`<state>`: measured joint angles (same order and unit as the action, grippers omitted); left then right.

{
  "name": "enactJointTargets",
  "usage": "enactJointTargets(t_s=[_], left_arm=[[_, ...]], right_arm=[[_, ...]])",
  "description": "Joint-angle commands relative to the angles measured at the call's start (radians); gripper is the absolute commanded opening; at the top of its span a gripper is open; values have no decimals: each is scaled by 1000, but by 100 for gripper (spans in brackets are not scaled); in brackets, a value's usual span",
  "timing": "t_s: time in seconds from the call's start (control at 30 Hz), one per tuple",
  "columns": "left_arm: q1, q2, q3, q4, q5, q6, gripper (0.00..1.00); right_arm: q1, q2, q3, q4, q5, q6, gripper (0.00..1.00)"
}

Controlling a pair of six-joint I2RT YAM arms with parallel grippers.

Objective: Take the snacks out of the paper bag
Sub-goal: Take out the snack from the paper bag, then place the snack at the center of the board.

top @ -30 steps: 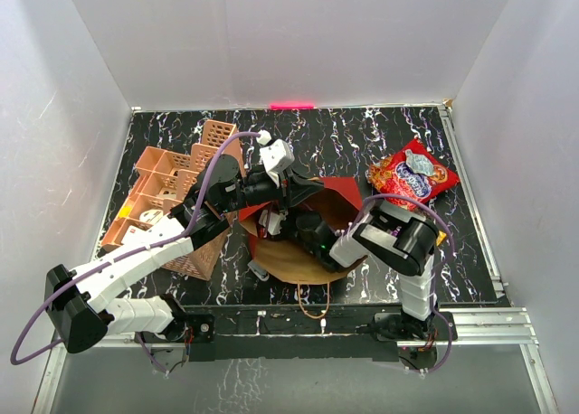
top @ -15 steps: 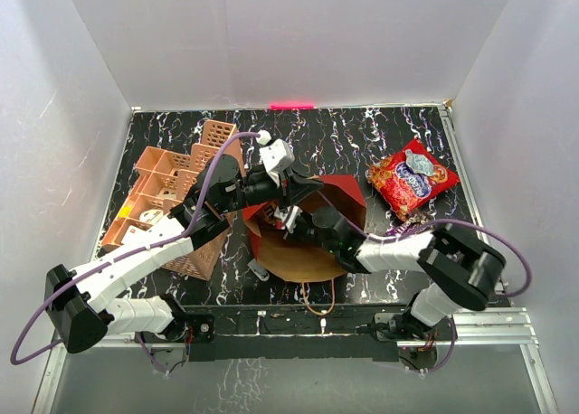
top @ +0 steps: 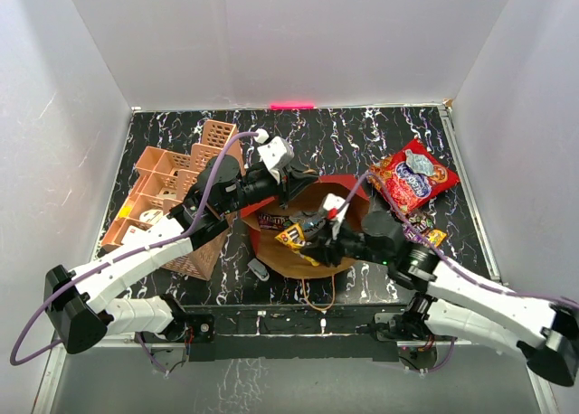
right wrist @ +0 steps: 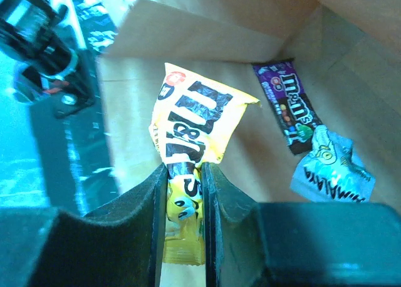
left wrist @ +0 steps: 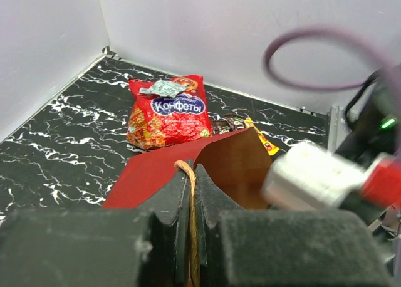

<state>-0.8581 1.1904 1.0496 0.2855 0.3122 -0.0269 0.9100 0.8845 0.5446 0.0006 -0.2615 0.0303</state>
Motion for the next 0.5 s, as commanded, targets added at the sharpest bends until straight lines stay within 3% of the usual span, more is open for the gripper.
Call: enactJointTargets(t_s=[0.0, 0.17, 0.47], left_arm=[[-3, -40, 5, 10, -56, 30, 0], [-4, -42, 2, 13, -55, 32, 0], [-4, -26, 0, 11, -55, 39, 0]], right_arm=[[4, -201, 138, -281, -32, 216, 7], [4, -339, 297, -500, 77, 246, 7], [4, -369, 475, -579, 750, 415, 7]])
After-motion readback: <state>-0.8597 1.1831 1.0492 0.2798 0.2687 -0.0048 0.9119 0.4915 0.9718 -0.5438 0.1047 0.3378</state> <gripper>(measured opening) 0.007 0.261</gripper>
